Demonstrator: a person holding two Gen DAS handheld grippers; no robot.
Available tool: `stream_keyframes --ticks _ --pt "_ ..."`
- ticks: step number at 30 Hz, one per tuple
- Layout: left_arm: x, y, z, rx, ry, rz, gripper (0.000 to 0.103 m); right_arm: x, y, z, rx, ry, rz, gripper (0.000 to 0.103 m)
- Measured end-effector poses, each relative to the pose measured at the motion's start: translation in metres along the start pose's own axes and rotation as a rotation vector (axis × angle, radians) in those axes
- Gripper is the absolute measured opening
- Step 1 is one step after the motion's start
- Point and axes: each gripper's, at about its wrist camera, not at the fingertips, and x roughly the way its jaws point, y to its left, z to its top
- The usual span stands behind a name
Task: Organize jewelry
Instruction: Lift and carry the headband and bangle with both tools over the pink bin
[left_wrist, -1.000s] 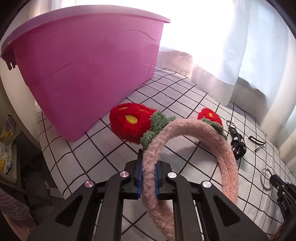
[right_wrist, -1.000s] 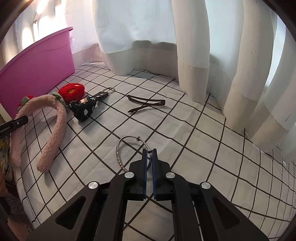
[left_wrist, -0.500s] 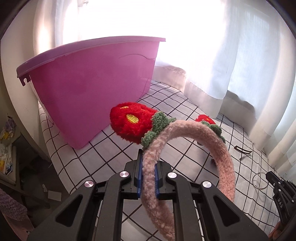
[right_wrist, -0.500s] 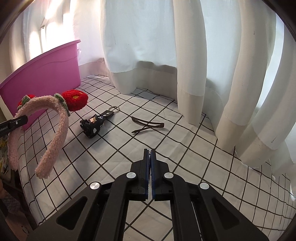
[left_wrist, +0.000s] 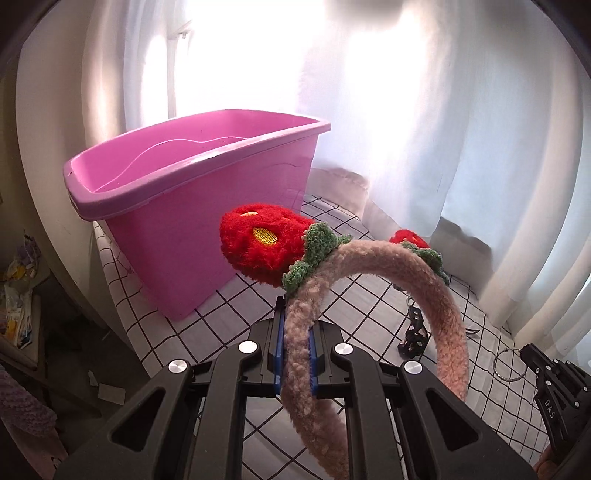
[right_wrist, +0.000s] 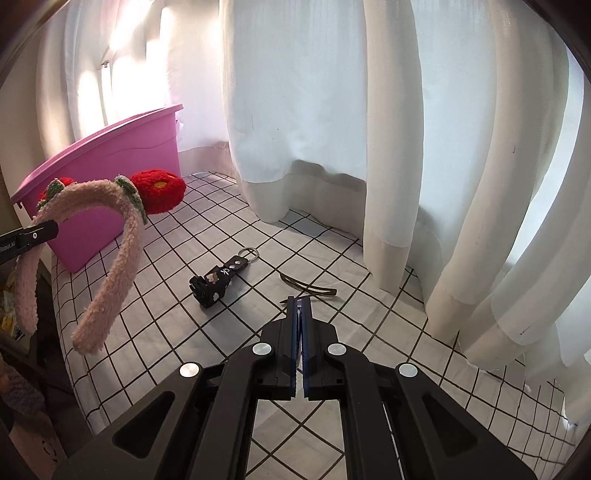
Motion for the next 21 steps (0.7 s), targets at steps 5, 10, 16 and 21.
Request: stream_keyframes --ticks 5,10,16,21 --pt "-0.027 -0.001 0.022 -0.025 -0.037 0.011 0.010 -0.017 0.008 0.026 -0.033 -0.023 0.041 0.002" --pt "-0.054 0.006 0.041 -0.059 -0.077 0.057 0.010 -0.031 0.024 0.053 -0.089 -0.046 0.095 0.002" --pt "-0.073 0.030 0.064 -0.097 -0.108 0.079 0.010 -0.039 0.051 0.087 -0.162 -0.076 0.129 0.002" --pt "-0.075 0.055 0.090 -0.101 -0.132 0.065 0.010 -0.047 0.080 0.126 -0.164 -0.119 0.141 0.002"
